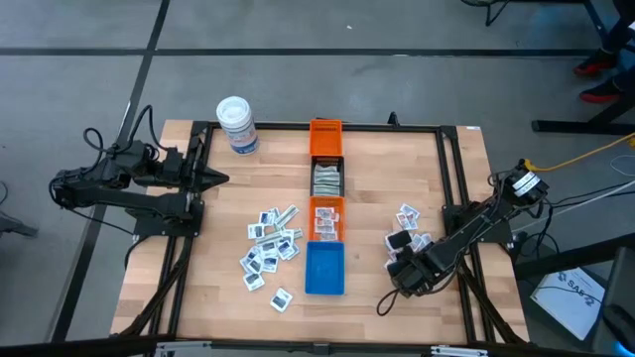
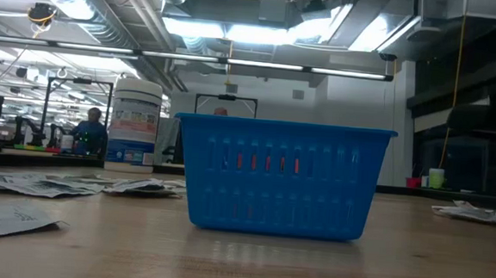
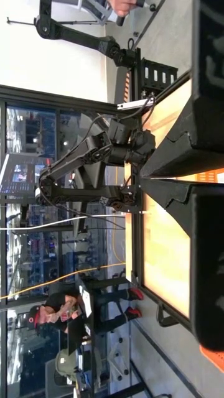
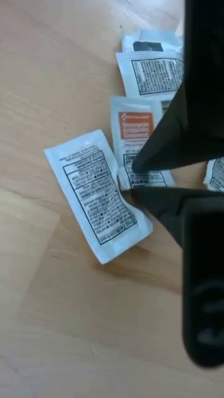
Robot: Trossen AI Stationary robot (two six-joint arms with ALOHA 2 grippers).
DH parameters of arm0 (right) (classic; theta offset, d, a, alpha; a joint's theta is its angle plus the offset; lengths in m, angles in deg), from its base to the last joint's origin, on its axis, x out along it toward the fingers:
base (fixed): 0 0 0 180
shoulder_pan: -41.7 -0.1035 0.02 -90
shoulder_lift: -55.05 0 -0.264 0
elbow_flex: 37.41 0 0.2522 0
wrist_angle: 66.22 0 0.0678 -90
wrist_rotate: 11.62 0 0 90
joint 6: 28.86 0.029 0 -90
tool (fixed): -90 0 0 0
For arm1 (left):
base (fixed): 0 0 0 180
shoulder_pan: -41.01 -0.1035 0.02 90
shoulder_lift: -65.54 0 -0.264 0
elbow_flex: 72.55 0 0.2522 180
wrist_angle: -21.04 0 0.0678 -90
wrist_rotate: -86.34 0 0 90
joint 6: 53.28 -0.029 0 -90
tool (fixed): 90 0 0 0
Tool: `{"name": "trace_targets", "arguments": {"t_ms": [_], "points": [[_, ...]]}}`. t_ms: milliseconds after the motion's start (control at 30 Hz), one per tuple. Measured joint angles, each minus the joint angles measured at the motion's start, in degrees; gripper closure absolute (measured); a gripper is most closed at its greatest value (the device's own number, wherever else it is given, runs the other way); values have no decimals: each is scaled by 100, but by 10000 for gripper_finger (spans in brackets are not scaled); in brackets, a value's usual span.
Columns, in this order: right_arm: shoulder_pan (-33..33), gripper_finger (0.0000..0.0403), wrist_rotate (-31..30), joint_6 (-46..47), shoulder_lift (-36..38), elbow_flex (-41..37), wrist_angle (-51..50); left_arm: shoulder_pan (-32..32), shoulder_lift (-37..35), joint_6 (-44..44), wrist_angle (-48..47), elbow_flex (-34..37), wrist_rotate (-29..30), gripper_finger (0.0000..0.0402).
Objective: Pick & Place First Aid Supplies
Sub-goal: Put the orange ointment pack into the bottom orange bin
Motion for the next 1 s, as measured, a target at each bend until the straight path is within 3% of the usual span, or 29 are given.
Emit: {"name": "trace_targets", "arguments": {"t_ms": [167, 567, 1000], "points": [[10, 397, -156, 10, -7, -8, 11, 1, 1, 1, 0, 0, -1, 389], [13, 398, -80, 746, -11, 406, -539, 0, 0, 2, 0, 0, 1, 394], [171, 401, 26, 646, -11, 1305, -1010, 2, 2, 2, 0, 0, 1, 391]]}}
